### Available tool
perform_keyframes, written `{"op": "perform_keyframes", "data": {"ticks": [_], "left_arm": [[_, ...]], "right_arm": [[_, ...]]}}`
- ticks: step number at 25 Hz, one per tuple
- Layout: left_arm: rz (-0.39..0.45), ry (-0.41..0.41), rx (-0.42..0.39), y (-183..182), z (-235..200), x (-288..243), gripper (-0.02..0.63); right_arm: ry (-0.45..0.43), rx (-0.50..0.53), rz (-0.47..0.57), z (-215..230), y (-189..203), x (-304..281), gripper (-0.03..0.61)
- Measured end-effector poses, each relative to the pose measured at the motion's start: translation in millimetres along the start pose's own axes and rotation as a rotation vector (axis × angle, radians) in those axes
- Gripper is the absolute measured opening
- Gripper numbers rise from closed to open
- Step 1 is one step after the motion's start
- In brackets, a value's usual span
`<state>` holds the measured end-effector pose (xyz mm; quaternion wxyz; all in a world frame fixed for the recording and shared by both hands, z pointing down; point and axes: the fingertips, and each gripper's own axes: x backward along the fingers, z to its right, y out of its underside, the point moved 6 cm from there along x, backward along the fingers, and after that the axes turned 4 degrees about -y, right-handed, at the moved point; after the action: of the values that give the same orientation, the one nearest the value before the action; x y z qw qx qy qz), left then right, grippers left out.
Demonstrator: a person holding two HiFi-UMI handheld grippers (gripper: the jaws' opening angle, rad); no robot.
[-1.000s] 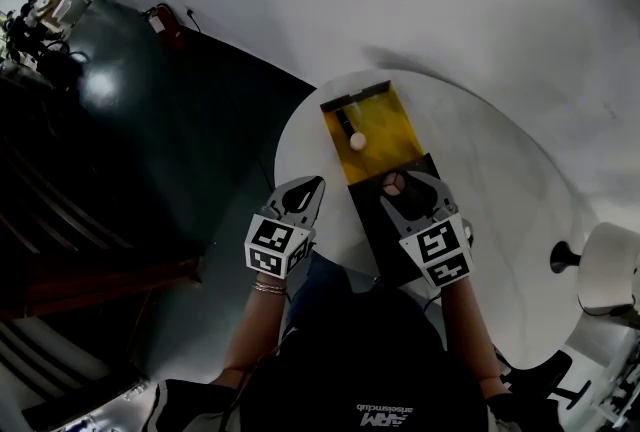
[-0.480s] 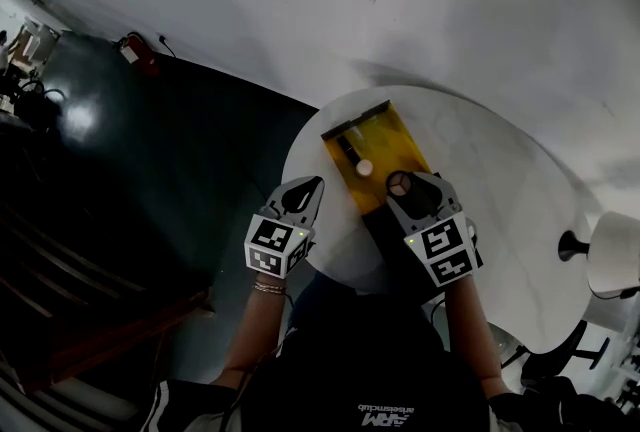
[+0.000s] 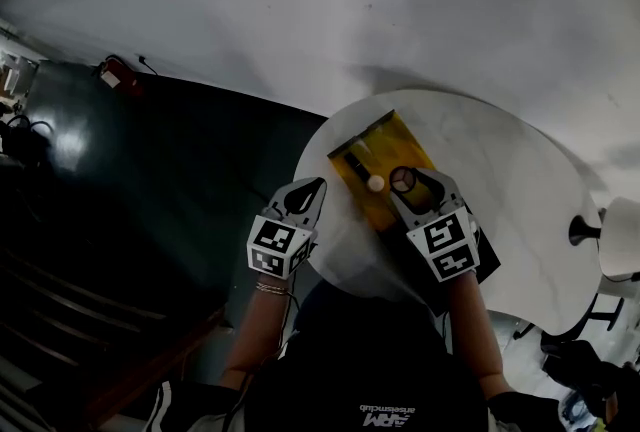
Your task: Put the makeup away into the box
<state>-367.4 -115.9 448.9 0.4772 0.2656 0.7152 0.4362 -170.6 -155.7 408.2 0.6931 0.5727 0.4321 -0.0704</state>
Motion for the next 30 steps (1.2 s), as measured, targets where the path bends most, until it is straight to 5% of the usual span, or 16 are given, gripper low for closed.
{"op": "perform_keyframes", "data": {"ticks": [14,30], "left_arm": [[-0.056,0.101,-0.016,-4,-39,-44,0.017],[-0.085,0.123,0.005,6,-75,-70,0.017]], "right_arm": [[0.039,-0.089,-0.067,22,-2,-41,0.224],[0.026,-0.117,-0.119,32,4,-89,0.225]]}}
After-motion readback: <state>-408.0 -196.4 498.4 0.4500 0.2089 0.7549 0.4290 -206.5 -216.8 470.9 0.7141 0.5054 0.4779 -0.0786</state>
